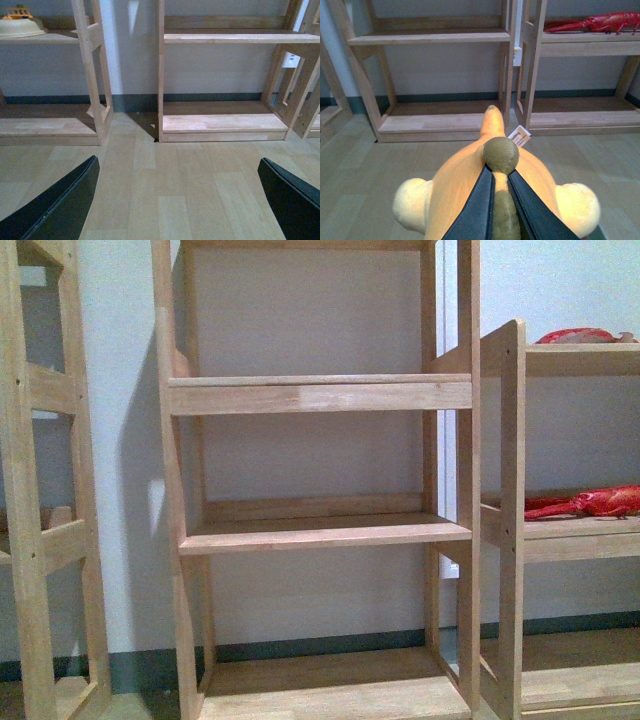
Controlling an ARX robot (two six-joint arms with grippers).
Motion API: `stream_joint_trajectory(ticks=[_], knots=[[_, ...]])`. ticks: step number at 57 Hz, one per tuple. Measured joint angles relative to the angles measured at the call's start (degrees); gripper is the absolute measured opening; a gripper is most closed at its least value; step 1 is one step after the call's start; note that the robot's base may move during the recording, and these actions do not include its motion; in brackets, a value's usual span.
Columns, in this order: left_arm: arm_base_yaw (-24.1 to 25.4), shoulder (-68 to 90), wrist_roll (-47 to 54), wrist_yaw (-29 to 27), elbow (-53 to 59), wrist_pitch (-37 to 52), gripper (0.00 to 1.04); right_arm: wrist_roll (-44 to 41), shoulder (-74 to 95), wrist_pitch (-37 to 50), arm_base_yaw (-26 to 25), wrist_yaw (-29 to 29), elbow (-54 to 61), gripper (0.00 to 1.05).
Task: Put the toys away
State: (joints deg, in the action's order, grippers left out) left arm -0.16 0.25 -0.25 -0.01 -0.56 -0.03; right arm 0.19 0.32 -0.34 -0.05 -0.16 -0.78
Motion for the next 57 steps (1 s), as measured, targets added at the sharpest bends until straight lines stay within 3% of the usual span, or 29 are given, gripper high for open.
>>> stream_joint_trajectory(ticks=[57], knots=[[0.00,0.00,0.00,-0.02,0.00,0.00,0.99,0.00,-0.02,0.00,0.00,-0.04,0.00,0.06]])
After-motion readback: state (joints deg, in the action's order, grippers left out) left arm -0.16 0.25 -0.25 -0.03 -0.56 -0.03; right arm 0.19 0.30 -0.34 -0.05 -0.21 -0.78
